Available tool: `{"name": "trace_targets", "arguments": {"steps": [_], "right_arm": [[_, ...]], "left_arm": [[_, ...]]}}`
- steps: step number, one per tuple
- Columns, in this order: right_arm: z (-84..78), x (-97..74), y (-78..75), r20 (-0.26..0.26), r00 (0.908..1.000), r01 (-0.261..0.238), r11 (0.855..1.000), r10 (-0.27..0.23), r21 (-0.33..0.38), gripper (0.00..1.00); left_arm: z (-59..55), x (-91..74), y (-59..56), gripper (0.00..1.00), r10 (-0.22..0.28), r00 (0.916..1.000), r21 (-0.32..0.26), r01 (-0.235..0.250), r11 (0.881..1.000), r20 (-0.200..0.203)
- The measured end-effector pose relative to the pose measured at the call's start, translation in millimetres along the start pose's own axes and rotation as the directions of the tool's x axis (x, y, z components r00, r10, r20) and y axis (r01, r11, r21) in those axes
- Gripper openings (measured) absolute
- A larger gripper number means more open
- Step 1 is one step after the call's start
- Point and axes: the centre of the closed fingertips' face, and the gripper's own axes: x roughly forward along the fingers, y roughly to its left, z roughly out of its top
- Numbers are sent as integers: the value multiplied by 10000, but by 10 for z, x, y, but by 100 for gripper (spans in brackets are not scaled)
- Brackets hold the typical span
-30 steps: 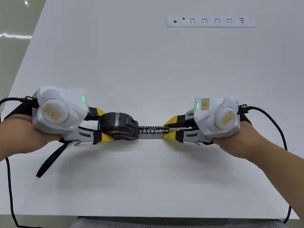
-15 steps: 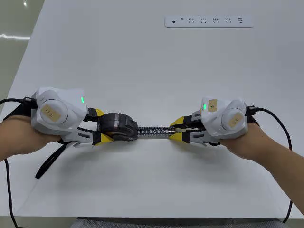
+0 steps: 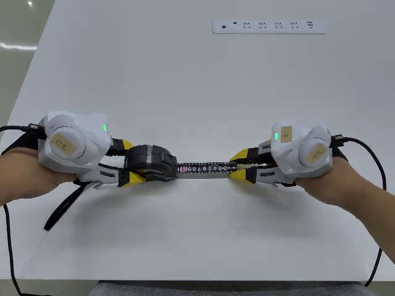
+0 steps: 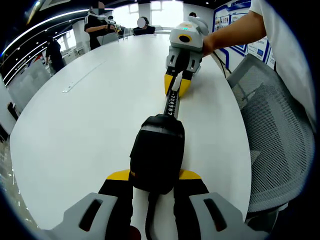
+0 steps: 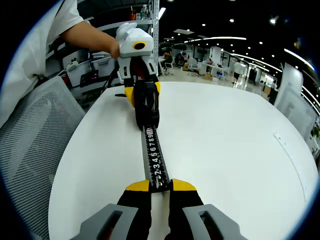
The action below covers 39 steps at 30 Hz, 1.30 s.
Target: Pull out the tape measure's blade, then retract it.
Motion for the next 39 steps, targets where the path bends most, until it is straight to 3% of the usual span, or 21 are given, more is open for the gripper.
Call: {"name": "trace_targets", "arguments": {"steps": [10,39], "right_arm": [[-25,-28,-1,-27,10000,47,10000,-47,18,8],[-352,-382,-120,-535,9976,449,9986,-434,269,8]], "left_arm": [[3,-3,-5,26,32,10000,-11,-32,10000,31],[9,-2,-9,26,-7,10000,-17,7,10000,43]]}}
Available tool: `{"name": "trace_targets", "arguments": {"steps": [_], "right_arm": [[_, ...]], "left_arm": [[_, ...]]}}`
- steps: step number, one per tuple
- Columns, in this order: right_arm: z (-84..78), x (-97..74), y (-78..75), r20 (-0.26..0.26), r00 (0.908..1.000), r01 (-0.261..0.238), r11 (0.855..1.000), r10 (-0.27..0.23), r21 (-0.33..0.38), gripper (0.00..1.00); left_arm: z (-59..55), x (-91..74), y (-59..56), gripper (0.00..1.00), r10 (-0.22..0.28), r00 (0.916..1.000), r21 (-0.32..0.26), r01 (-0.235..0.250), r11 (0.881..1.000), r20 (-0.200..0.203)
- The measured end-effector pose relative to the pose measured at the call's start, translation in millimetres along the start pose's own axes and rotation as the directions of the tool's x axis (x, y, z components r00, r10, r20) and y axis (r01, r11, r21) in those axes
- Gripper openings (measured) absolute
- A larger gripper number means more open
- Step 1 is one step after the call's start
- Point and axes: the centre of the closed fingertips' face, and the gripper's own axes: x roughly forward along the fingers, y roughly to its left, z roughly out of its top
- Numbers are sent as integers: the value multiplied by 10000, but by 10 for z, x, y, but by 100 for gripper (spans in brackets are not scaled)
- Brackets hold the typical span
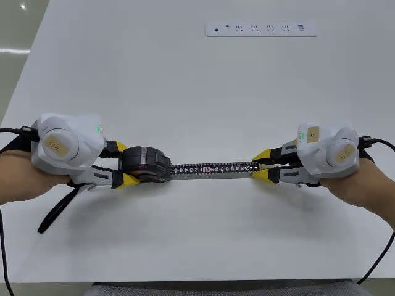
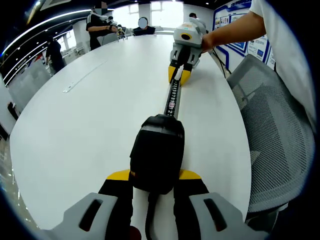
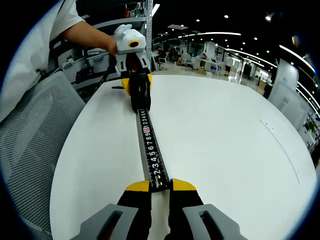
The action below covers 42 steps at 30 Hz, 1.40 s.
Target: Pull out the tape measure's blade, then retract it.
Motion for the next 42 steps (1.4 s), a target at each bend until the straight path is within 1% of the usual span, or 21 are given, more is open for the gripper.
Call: {"name": "trace_targets", "arguments": {"steps": [10,13,22,25,37,42], "right_arm": [[-44,-102,-14,-232,9997,4,10000,-5,-46,8],[-57,-128,-11,-357,9994,-18,10000,16,-74,8],[-124,-205,-15,-505,9987,11,10000,-14,-67,8],[-120,-225,-23,-525,9986,3,10000,-8,-93,8],[-243,-305,-43,-727,9974,-12,9999,2,-131,8],[-313,-392,-62,-816,9966,77,9999,-85,-100,8]], "left_arm": [[0,5,3,26,13,10000,-29,-13,10000,-10],[-2,4,0,26,-3,10000,46,3,10000,-38],[3,1,0,26,-9,10000,45,9,10000,-38],[1,-1,1,26,-15,10000,70,15,10000,-51],[7,2,-3,26,-2,10000,69,2,10000,-57],[7,1,-4,26,-13,10000,55,13,10000,-68]]}}
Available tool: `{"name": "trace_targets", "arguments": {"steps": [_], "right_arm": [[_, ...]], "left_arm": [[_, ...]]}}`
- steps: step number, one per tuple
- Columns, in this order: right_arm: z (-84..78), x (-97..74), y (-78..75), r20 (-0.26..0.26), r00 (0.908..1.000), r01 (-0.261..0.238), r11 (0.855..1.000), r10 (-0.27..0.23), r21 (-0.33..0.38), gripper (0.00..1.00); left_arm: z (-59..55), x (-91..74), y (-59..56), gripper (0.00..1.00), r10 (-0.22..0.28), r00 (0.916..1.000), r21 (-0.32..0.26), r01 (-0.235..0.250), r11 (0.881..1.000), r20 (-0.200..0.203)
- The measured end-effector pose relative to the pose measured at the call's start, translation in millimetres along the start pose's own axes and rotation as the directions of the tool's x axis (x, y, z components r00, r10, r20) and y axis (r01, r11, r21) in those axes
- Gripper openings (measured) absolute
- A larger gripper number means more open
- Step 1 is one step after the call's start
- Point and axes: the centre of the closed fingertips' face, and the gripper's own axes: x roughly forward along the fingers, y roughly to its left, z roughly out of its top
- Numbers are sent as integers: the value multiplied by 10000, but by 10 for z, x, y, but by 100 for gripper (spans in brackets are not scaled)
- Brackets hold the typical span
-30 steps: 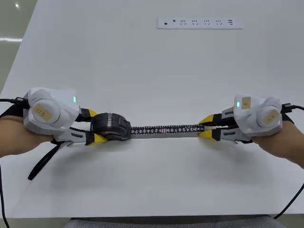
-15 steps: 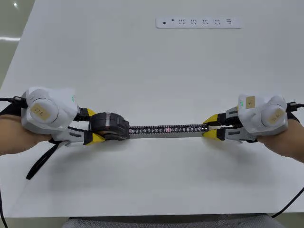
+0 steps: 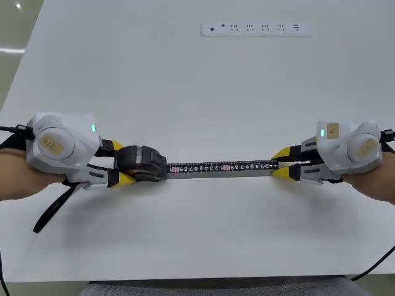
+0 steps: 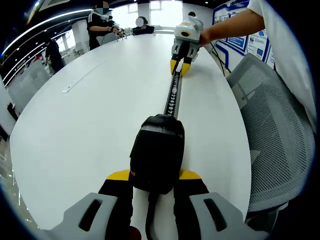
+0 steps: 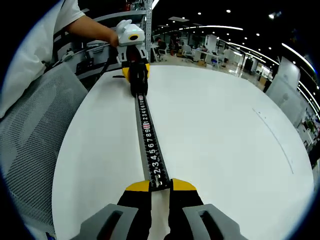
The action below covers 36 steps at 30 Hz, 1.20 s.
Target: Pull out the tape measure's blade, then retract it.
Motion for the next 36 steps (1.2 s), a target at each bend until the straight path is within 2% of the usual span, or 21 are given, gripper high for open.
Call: {"name": "trace_targets", "arguments": {"steps": [17,28,36], "right_arm": [[-143,-95,-30,-204,9998,73,9997,-68,248,8],[-126,-82,-23,-240,9997,39,9992,-29,399,10],[-122,-89,-21,-401,9992,-27,9999,31,104,11]], "left_arm": [[-5,-2,0,26,41,10000,-5,-41,10000,-43],[7,5,5,27,125,9998,-130,-127,9998,-140],[11,3,8,27,217,9995,-200,-221,9996,-209]]}}
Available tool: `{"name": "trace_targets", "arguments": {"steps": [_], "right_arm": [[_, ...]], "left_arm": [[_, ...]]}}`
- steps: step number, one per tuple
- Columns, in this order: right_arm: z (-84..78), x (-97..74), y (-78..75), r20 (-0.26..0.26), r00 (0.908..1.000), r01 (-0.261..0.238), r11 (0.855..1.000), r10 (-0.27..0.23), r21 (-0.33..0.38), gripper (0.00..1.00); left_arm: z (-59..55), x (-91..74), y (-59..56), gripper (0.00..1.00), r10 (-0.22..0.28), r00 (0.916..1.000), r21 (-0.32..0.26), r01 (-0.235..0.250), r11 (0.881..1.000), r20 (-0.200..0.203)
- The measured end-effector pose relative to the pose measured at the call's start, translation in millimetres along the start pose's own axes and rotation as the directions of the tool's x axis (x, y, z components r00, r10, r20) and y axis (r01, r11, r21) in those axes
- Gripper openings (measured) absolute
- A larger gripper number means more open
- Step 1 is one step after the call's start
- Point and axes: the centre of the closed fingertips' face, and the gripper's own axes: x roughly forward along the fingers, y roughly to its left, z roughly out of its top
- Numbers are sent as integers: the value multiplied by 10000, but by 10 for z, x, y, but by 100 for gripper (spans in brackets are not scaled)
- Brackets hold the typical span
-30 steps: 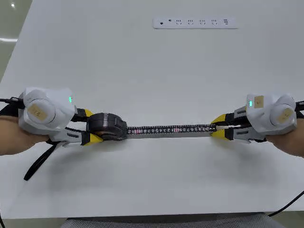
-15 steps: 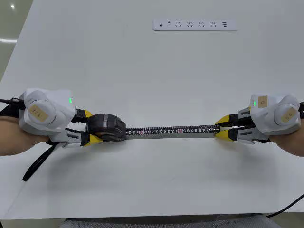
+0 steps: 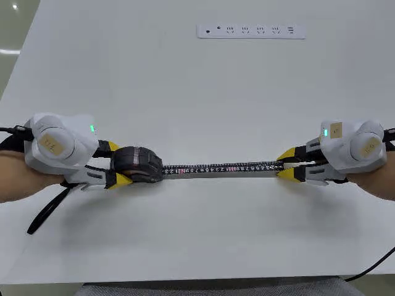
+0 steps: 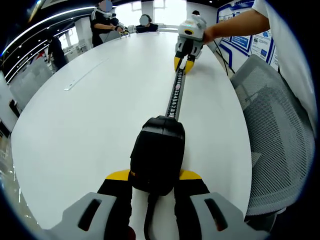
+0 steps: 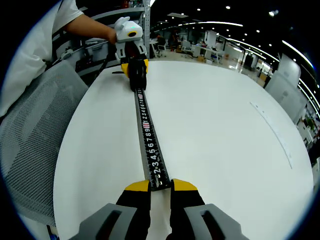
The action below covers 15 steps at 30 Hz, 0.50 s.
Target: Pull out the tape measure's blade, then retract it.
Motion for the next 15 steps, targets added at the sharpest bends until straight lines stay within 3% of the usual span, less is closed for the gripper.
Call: {"name": "trace_targets", "arguments": {"steps": [7,11,15], "right_arm": [[-8,-7,12,-79,10000,2,10000,-2,64,12],[-1,-8,5,-46,9999,153,9997,-152,211,16],[16,-6,24,6,9999,108,9993,-108,351,18]], "left_arm": [[3,4,1,28,33,10000,-81,-32,10000,27],[8,20,-40,39,-116,9999,-399,118,9991,55],[-14,28,-45,39,-82,10000,-302,81,9995,-18]]}}
